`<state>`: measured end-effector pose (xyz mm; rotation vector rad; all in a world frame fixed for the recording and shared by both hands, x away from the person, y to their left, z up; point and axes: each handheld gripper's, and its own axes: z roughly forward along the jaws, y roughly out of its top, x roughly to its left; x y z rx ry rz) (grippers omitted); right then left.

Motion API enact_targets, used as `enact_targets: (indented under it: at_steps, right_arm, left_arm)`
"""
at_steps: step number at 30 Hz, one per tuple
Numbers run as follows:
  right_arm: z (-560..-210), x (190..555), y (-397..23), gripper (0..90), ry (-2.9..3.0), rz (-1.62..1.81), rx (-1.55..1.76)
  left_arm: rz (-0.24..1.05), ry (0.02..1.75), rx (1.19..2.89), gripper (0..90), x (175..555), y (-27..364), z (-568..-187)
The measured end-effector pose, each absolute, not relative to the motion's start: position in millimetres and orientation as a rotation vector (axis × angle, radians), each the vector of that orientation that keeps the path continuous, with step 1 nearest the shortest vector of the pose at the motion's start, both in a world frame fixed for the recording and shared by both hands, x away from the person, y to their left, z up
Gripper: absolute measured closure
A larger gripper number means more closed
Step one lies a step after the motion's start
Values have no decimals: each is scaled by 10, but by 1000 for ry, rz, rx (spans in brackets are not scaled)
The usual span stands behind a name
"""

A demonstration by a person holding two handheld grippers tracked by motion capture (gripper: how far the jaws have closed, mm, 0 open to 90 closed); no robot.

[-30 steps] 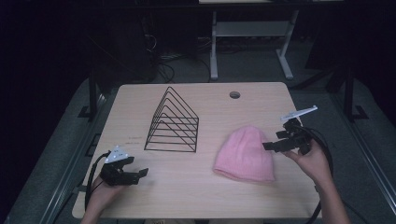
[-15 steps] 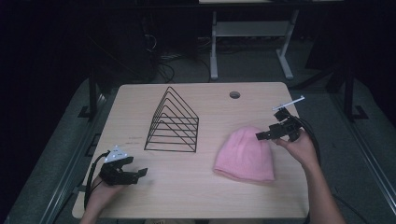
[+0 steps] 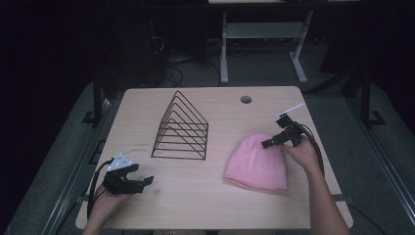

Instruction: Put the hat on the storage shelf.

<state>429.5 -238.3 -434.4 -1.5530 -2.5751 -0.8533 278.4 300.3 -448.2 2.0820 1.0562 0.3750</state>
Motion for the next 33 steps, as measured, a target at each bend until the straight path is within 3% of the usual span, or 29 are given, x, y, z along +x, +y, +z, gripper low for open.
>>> enact_targets:
  at_steps: [4, 6, 10, 21, 33]
  right_arm:
    - [-4388, 4325, -2363, 233, -2561, -848, -1561]
    - [-4411, 4338, -2348, 326, -2574, -831, -1575]
    - [-4453, 4365, -2348, 376, -2560, -807, -1599]
    - [-4486, 4362, -2362, 709, -2492, -870, -1547]
    - [-4310, 4285, -2434, 747, -2433, -1046, -1472]
  left_arm:
    - [377, 1059, 2066, 205, 2779, 3017, -4479]
    - [371, 1055, 2062, 205, 2782, 3017, -4477]
    - [373, 1051, 2073, 205, 2788, 3005, -4474]
    - [366, 1054, 2073, 219, 2791, 3011, -4471]
    - [368, 1059, 2076, 223, 2793, 3018, -4484]
